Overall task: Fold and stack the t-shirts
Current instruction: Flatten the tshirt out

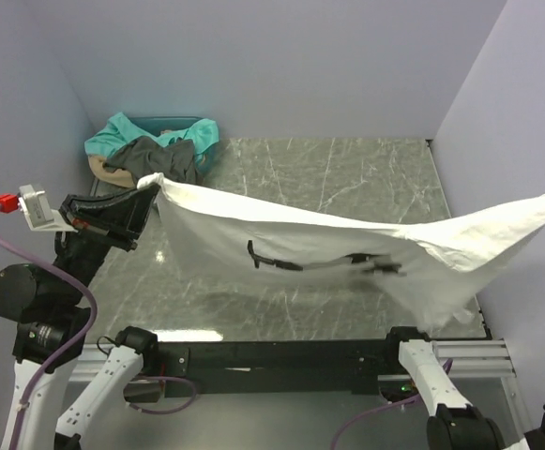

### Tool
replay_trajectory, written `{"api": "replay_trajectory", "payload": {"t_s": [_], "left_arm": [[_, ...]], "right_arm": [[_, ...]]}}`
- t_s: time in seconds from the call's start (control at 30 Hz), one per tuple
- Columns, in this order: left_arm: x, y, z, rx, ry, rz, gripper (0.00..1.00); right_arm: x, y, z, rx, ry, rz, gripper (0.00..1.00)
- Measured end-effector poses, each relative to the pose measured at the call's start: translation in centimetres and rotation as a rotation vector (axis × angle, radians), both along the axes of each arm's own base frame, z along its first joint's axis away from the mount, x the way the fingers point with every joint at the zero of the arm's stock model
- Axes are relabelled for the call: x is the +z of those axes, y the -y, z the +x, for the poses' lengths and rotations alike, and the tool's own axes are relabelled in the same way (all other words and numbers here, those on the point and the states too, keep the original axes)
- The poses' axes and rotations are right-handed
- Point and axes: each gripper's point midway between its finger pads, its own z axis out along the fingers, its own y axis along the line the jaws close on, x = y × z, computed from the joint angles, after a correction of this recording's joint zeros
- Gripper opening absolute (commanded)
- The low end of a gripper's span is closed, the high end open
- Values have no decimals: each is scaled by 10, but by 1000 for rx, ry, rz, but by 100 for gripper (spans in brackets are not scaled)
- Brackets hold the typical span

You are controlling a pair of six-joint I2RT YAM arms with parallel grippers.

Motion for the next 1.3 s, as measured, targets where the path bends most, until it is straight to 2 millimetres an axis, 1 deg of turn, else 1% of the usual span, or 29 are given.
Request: {"api": "replay_trajectory", "payload": {"t_s": [0.1, 0.17, 0.23, 0.27, 0.33, 0.37, 0.4, 0.43, 0.47, 0.5, 0.53, 0.57, 0.6, 0.63, 0.67, 0.7, 0.73, 0.77, 0.8, 0.83, 0.87, 0.93, 0.97, 1.0, 1.07, 1.13, 1.2, 1.23, 1.3], "left_arm": [[-2, 2, 1, -11, 2, -3, 1], [-6, 4, 8, -10, 3, -5, 1], [-14, 8, 24, -7, -16, 0, 1], [-19, 12, 38, -3, -35, 4, 1], [-37, 20, 78, 18, -108, 16, 1], [-50, 24, 102, 37, -152, 23, 1], [-70, 28, 132, 61, -217, 35, 1], [-87, 32, 155, 79, -269, 46, 1], [-105, 34, 177, 97, -317, 56, 1], [-136, 38, 205, 116, -396, 78, 1], [-160, 39, 225, 133, -454, 94, 3], [-189, 41, 243, 149, -524, 114, 8], [-218, 41, 261, 166, -592, 134, 14], [-240, 41, 275, 180, -645, 150, 31], [-259, 42, 289, 192, -687, 167, 44], [-275, 43, 301, 198, -720, 178, 58], [-283, 44, 311, 206, -737, 185, 81], [-290, 46, 321, 211, -750, 192, 93], [-292, 48, 332, 213, -754, 192, 99], [-290, 49, 339, 218, -751, 190, 99], [-286, 52, 345, 221, -746, 190, 99], [-274, 56, 351, 228, -713, 195, 99], [-267, 60, 351, 228, -691, 197, 99], [-262, 65, 349, 222, -676, 200, 100], [-257, 77, 340, 205, -655, 207, 100], [-261, 90, 330, 184, -650, 222, 99], [-273, 101, 321, 159, -665, 240, 100], [-282, 107, 315, 146, -678, 251, 99], [-303, 111, 305, 130, -713, 272, 99]], "right_arm": [[-6, 0, 21, 8, -41, -2, 0], [-7, 0, 40, 9, -65, 1, 0], [-9, 3, 75, 5, -99, 10, 0], [-9, 5, 91, 2, -114, 15, 0], [-16, 12, 141, -16, -168, 33, 0], [-20, 15, 169, -26, -199, 42, 0], [-29, 19, 202, -38, -241, 52, 0], [-37, 23, 232, -50, -279, 62, 0], [-49, 27, 266, -60, -325, 73, 0], [-64, 31, 301, -72, -377, 82, 0], [-81, 35, 336, -84, -429, 94, 0], [-96, 37, 363, -89, -468, 101, 0], [-117, 38, 396, -99, -526, 107, 0], [-140, 39, 429, -109, -589, 112, 0], [-166, 40, 460, -120, -654, 116, 4], [-186, 41, 485, -130, -704, 119, 15], [-201, 42, 503, -138, -740, 122, 28], [-219, 43, 523, -151, -782, 124, 56], [-234, 43, 541, -160, -817, 128, 67], [-244, 44, 553, -169, -834, 128, 78], [-252, 45, 560, -176, -848, 128, 85], [-275, 46, 561, -193, -909, 121, 86], [-280, 47, 558, -198, -917, 119, 87], [-290, 46, 553, -200, -941, 117, 88], [-304, 42, 534, -197, -970, 113, 89], [-314, 33, 516, -179, -986, 114, 89], [-320, 26, 501, -155, -985, 119, 90], [-323, 22, 496, -140, -985, 123, 90], [-336, 13, 486, -100, -988, 133, 90]]}}
